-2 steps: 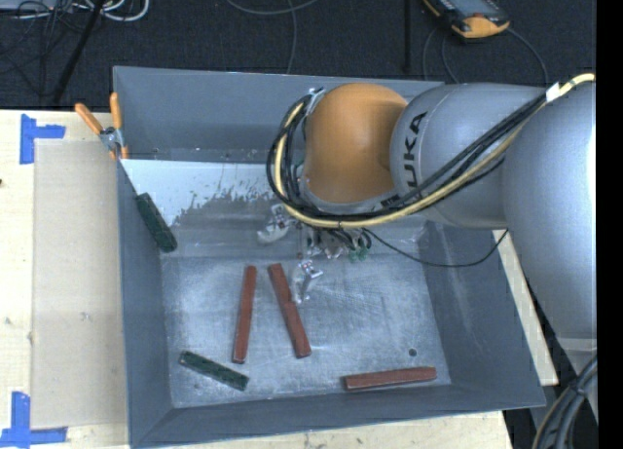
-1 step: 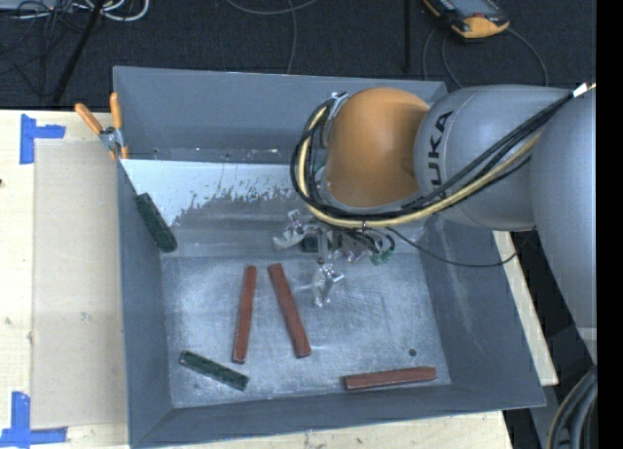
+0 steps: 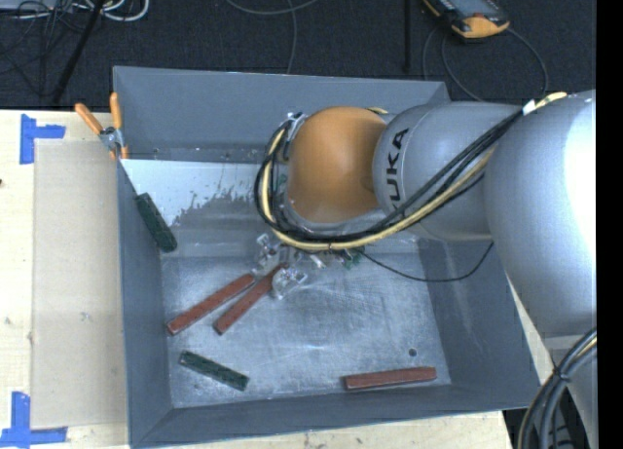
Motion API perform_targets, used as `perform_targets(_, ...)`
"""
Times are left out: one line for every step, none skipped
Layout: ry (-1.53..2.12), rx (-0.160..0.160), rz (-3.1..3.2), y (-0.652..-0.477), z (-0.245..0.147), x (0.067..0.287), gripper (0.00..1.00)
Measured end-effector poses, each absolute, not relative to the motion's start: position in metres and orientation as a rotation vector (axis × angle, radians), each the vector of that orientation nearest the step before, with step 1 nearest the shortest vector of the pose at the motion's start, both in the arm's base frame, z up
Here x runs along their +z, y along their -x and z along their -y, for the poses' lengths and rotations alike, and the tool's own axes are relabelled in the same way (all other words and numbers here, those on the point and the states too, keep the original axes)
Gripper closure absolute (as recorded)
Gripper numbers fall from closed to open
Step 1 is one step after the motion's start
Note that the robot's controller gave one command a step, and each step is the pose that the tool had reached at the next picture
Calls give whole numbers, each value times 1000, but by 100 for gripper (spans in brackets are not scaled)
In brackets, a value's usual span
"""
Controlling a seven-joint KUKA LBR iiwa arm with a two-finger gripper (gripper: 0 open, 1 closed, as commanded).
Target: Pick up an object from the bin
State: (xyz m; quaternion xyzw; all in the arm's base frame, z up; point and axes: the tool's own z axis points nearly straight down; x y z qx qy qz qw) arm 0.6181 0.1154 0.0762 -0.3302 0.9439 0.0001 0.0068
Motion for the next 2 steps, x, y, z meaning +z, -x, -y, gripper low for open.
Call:
perform_targets(1032, 1, -2953, -618, -115, 76, 100)
perform_targets(995, 1, -2978, -603, -99, 180, 100)
